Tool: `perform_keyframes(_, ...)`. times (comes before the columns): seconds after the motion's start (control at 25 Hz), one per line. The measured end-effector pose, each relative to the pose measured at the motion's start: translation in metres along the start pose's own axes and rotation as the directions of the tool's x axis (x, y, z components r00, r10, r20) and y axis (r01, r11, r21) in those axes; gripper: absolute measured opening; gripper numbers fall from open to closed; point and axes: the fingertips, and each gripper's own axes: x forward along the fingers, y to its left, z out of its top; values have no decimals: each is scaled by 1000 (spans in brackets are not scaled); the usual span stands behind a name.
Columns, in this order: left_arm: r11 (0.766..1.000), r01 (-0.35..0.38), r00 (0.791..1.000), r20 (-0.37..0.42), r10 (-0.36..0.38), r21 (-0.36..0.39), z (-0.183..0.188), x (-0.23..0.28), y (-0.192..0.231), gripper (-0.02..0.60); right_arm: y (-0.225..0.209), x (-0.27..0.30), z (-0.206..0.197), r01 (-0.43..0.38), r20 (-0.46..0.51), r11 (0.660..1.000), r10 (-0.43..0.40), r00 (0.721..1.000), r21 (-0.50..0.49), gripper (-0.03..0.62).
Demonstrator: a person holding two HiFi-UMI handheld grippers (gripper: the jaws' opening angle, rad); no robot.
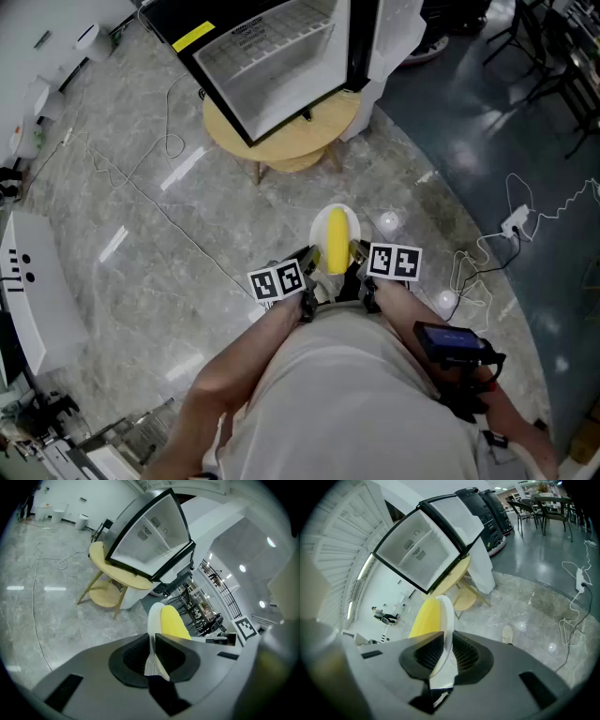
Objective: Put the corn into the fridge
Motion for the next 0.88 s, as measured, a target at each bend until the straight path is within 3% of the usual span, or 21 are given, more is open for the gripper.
perform_keyframes(0.16, 1000, 16, 1000, -3, -16, 5, -15, -13, -12, 44, 3, -21, -13, 19, 14, 999, -18, 1000, -26, 67)
perform_keyframes(0.4, 997, 29, 998, 49, -32, 69, 12, -25, -16, 44, 25, -20, 8, -12, 81, 997, 18, 997, -78, 69)
perform_keyframes(0.88, 997, 29, 996, 76, -35, 74, 16, -26, -21, 46, 34, -27, 19, -42, 101, 994, 52, 994, -99, 68)
